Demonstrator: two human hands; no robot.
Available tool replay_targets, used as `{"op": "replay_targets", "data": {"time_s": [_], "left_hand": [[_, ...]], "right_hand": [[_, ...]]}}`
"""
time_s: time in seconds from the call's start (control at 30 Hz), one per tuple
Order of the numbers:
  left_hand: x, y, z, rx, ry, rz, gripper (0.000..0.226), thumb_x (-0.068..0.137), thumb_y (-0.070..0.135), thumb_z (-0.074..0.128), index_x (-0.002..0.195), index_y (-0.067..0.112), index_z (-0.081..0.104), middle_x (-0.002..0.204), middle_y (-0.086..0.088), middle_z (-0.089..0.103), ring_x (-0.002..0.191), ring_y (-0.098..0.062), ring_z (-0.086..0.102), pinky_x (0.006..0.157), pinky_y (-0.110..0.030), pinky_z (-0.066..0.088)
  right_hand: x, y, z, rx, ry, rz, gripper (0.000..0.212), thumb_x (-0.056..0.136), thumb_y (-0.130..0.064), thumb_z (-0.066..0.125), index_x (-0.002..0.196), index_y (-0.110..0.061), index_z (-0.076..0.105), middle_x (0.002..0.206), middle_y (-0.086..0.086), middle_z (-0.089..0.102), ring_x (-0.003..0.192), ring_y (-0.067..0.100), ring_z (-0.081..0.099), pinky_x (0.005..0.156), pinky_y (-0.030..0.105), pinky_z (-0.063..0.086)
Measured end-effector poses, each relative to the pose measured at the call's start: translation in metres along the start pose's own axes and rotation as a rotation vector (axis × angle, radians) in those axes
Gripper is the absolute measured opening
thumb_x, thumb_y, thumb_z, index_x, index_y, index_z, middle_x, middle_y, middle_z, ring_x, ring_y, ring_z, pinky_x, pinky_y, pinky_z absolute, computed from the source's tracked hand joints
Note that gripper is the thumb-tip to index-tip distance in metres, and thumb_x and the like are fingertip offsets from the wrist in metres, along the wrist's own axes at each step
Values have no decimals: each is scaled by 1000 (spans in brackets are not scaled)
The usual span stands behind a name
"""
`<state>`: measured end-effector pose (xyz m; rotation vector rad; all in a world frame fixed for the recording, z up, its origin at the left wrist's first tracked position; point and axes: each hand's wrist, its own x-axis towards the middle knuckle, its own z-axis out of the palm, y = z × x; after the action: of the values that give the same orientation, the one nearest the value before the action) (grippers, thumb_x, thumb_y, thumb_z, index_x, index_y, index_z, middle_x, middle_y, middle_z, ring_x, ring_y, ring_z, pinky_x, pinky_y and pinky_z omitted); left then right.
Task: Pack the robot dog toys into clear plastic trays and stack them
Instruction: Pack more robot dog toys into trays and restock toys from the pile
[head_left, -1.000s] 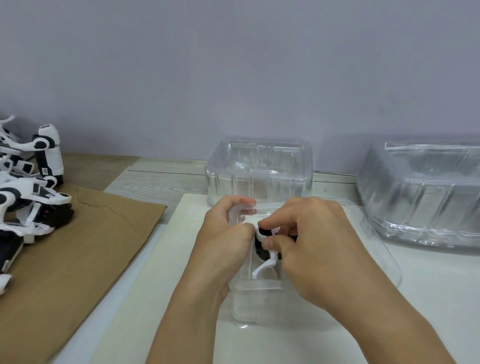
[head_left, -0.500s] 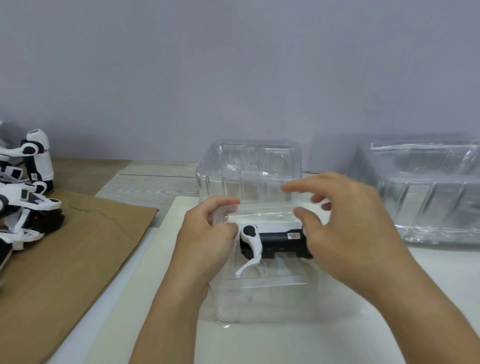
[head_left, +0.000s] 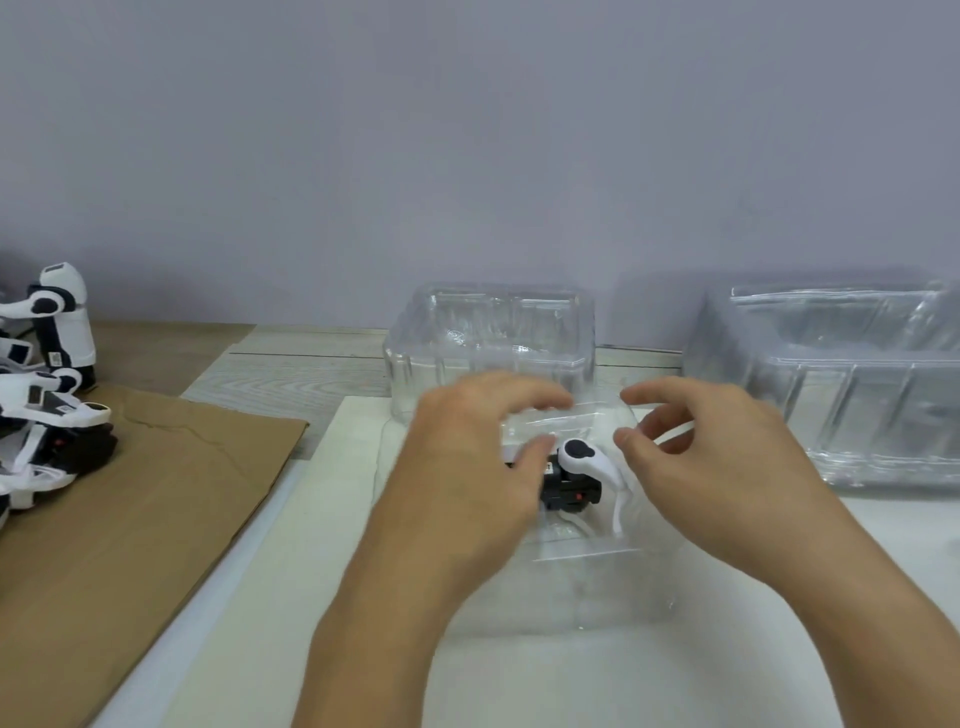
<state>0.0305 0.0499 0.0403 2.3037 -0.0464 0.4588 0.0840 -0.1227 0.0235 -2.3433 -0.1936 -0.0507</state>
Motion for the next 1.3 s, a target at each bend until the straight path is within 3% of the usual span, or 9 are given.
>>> {"op": "replay_targets", "data": {"time_s": [0.1, 0.2, 0.43, 0.7, 0.87, 1.03, 1.13, 1.23, 1.3], "left_hand": [[-1, 3, 13, 90, -209, -29, 31, 91, 13, 69, 110, 37, 72, 109, 22, 65, 108, 0, 55, 93, -25, 48], [-1, 3, 15, 89, -147, -84, 26, 89, 19, 72, 108, 37, 74, 107, 20, 67, 102, -1, 60, 88, -31, 52], [-1, 6, 19, 64, -30, -199, 19, 82, 23, 81, 94, 37, 77, 95, 15, 71, 91, -4, 66, 83, -32, 57], [3, 3, 17, 21, -60, -250, 15, 78, 22, 86, 86, 33, 80, 87, 11, 71, 81, -10, 68, 77, -36, 58], [3, 3, 20, 36, -2, -277, 17, 75, 24, 86, 84, 37, 79, 85, 13, 70, 83, -4, 62, 76, -26, 55], [4, -1, 17, -17, -55, -265, 17, 77, 22, 85, 87, 34, 79, 84, 13, 72, 82, -2, 66, 80, -26, 57], [4, -3, 11, -53, -62, -234, 14, 81, 25, 82, 87, 37, 78, 86, 15, 71, 85, 4, 65, 79, -17, 55], [6, -6, 4, -97, 72, -182, 12, 84, 24, 78, 91, 34, 77, 85, 16, 71, 88, 3, 65, 81, -17, 55], [7, -9, -2, -32, 215, -140, 10, 86, 21, 75, 87, 31, 77, 80, 19, 69, 85, 6, 63, 77, -7, 48]], "right_hand": [[0, 0, 0, 18, 10, -3, 24, 89, -35, 66, 113, -39, 64, 87, -19, 63, 86, 0, 60, 58, 13, 36], [0, 0, 0, 29, 17, -3, 21, 87, -36, 69, 107, -39, 65, 84, -18, 64, 77, -5, 59, 55, 11, 35], [-1, -1, 0, 29, -20, -5, 21, 86, -38, 71, 105, -41, 62, 87, -17, 65, 80, -2, 60, 52, 12, 38], [-1, -2, 2, 38, 0, 1, 20, 86, -35, 72, 105, -38, 65, 83, -16, 64, 76, -3, 59, 55, 12, 36], [-1, -4, 2, 25, 9, 3, 19, 86, -34, 71, 103, -38, 64, 81, -17, 64, 74, -5, 58, 53, 8, 33], [-2, -6, 7, 14, 37, 5, 19, 87, -31, 68, 105, -33, 64, 81, -16, 62, 78, -3, 57, 56, 8, 32], [-4, -9, 12, 23, 56, 3, 24, 86, -41, 66, 107, -32, 60, 89, -17, 59, 79, -4, 55, 58, 9, 33], [-7, -14, 17, 35, 38, -17, 38, 79, -55, 66, 110, -38, 52, 103, -16, 52, 94, 5, 53, 72, 23, 37], [-10, -18, 18, 59, 30, -47, 39, 76, -53, 69, 108, -48, 48, 109, -17, 46, 103, 7, 49, 77, 24, 36]]}}
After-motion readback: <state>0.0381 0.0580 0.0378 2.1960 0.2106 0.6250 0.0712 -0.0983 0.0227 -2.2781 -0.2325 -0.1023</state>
